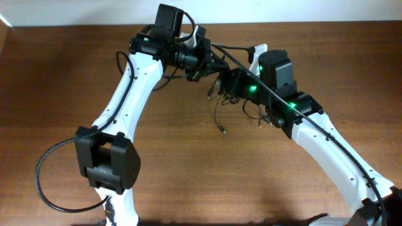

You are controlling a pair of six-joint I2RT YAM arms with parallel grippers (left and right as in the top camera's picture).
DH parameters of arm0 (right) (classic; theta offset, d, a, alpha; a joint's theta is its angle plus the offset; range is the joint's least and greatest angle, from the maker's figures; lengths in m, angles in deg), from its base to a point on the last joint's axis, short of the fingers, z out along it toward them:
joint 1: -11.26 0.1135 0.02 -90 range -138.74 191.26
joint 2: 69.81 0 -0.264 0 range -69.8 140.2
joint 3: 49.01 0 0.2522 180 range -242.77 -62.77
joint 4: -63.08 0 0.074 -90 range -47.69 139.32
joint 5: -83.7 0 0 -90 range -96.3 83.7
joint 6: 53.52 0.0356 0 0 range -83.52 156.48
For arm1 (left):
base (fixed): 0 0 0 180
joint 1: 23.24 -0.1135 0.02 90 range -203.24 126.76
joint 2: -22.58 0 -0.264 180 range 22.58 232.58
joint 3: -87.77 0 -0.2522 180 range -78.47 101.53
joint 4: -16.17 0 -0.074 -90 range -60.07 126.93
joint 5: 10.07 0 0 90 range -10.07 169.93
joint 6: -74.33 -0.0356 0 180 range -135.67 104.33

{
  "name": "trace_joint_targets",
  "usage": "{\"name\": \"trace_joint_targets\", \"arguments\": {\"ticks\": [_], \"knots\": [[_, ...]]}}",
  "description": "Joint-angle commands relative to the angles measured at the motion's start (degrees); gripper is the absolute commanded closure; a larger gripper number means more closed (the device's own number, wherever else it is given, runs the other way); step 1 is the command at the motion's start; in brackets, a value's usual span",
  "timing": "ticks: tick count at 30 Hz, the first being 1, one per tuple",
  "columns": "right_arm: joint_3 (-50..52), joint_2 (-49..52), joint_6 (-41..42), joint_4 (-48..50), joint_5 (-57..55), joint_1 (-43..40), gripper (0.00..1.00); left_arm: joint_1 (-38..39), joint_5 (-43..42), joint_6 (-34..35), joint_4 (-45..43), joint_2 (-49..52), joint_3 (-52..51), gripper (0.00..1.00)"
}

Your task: Untangle cables

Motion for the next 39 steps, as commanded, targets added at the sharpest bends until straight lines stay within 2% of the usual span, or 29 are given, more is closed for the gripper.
{"name": "trace_joint_targets", "arguments": {"ticks": [1, 4, 5, 7, 8, 10, 14, 16, 18, 20, 23, 26, 28, 30, 32, 33, 34, 36, 38, 39], "knots": [[-0.44, 1.33, 0.39, -0.76, -2.29, -0.50, 0.96, -0.83, -1.22, 2.51, -0.09, -0.85, 1.22, 1.00], [-0.44, -0.07, 0.35, -4.68, -1.86, -1.62, 0.96, -4.17, 9.97, -2.93, -0.13, -0.85, 1.22, 1.00], [-0.44, -0.81, 0.13, -6.38, -1.86, -2.34, 0.96, -5.16, 12.66, -6.27, -0.13, -0.85, 1.22, 1.00], [-0.44, -3.48, -1.64, -11.41, -1.66, -4.76, 0.96, -7.37, 17.20, -17.51, -0.09, -0.85, 1.22, 1.00], [-0.44, -4.87, -1.86, -13.60, -1.64, -5.95, 0.96, -8.59, 17.99, -24.90, -0.02, -0.85, 1.22, 1.00], [-0.44, -6.56, -3.87, -15.87, -0.35, -7.39, 0.96, -9.18, 17.99, -30.23, 0.66, -0.85, 1.22, 1.00], [-0.44, -7.85, -4.46, -20.31, 1.11, -9.60, 0.96, -9.27, 18.69, -46.03, 4.68, -0.85, 1.22, 1.00], [-0.76, -7.87, -5.79, -22.47, 2.03, -11.10, 0.96, -9.27, 28.57, -47.15, 8.17, -0.85, 1.22, 1.00], [-2.56, -7.91, -8.98, -26.08, 3.74, -13.70, 0.96, -9.38, 42.95, -46.84, 12.31, -0.85, 1.22, 1.00], [-5.33, -7.91, -11.69, -29.75, 4.81, -15.76, 0.96, -9.51, 53.46, -43.89, 13.84, -0.85, 1.22, 1.00], [-11.28, -7.91, -17.35, -37.13, 4.15, -19.08, 0.96, -9.92, 61.05, -41.53, 13.84, -0.85, 1.22, 1.00], [-12.90, -7.89, -17.92, -41.92, 4.17, -24.61, 0.96, -11.34, 63.89, -40.26, 13.90, -0.85, 1.22, 1.00], [-12.90, -7.89, -17.97, -44.17, 4.61, -28.48, 0.96, -12.13, 60.26, -40.63, 13.88, -0.85, 1.22, 1.00], [-12.90, -7.89, -19.32, -44.19, 5.05, -28.17, 0.96, -12.00, 47.91, -47.67, 13.57, -0.85, 1.22, 1.00], [-12.90, -7.82, -20.63, -44.06, 5.05, -26.49, 0.96, -11.93, 28.30, -56.89, 13.90, -0.85, 1.22, 1.00], [-12.90, -7.82, -20.96, -44.04, 5.03, -25.86, 0.93, -11.93, 15.87, -59.36, 14.21, -0.92, 1.22, 1.00], [-12.90, -7.82, -20.94, -44.04, 5.03, -25.88, 0.91, -11.87, 8.57, -59.47, 14.32, -0.92, 1.22, 1.00], [-12.90, -7.82, -21.46, -44.00, 5.01, -25.90, 0.85, -11.61, 4.07, -59.45, 16.06, -0.92, 1.22, 1.00], [-12.87, -7.78, -22.43, -44.15, 4.35, -25.90, 0.80, -9.86, 4.85, -61.90, 21.62, -0.90, 1.03, 1.00], [-12.87, -7.74, -22.40, -44.13, 4.35, -25.90, 0.75, -8.66, 7.80, -62.62, 23.23, -0.90, 0.96, 0.71]]}}
